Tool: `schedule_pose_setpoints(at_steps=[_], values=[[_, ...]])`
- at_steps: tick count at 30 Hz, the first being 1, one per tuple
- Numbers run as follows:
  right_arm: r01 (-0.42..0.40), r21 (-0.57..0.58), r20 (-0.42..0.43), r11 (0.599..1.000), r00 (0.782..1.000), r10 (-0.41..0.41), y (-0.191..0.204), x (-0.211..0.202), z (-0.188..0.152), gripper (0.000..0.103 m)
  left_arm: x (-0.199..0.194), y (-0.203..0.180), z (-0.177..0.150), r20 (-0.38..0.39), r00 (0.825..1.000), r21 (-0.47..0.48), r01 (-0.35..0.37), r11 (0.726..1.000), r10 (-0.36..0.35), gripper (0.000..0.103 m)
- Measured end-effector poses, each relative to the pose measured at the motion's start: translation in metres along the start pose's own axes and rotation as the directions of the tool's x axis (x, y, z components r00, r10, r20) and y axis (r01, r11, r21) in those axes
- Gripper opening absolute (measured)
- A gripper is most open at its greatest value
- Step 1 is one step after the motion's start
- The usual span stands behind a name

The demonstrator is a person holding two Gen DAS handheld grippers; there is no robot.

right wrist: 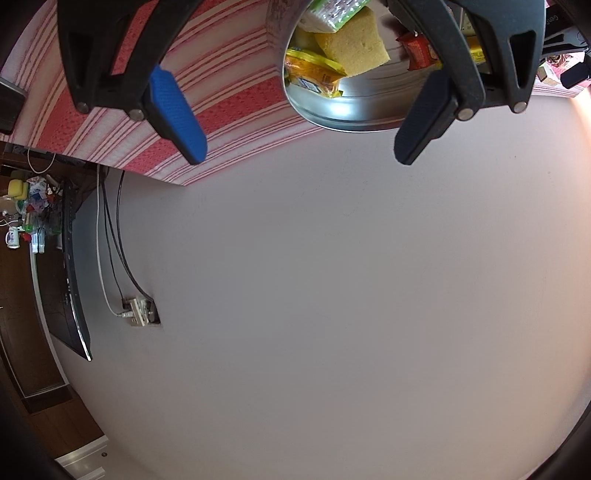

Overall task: Organize objects
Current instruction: 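Withdraw both open tools from the tin toward the remaining items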

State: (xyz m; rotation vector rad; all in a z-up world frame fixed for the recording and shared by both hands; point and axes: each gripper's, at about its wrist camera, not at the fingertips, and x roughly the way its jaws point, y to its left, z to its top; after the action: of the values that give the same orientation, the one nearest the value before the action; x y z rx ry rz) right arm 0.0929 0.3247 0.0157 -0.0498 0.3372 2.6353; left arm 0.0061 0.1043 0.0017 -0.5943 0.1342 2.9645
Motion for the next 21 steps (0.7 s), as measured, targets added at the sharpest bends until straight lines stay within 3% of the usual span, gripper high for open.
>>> schedule_pose_setpoints(at_steps=[11,21], values=[[0.109,0.019,0.04,0.994,0.993,-0.11,0.004,-0.02,-0.001,0.103,-0.004,0.026,-0.008,-0.025,1.0,-0.034,-0.001,0.999,0.0,0.102],[0.129,0.028,0.06,0.991,0.99,-0.131,0.025,-0.05,-0.005,0.103,-0.003,0.053,-0.016,-0.094,0.992,-0.107,0.068,0.992,-0.078,0.102]])
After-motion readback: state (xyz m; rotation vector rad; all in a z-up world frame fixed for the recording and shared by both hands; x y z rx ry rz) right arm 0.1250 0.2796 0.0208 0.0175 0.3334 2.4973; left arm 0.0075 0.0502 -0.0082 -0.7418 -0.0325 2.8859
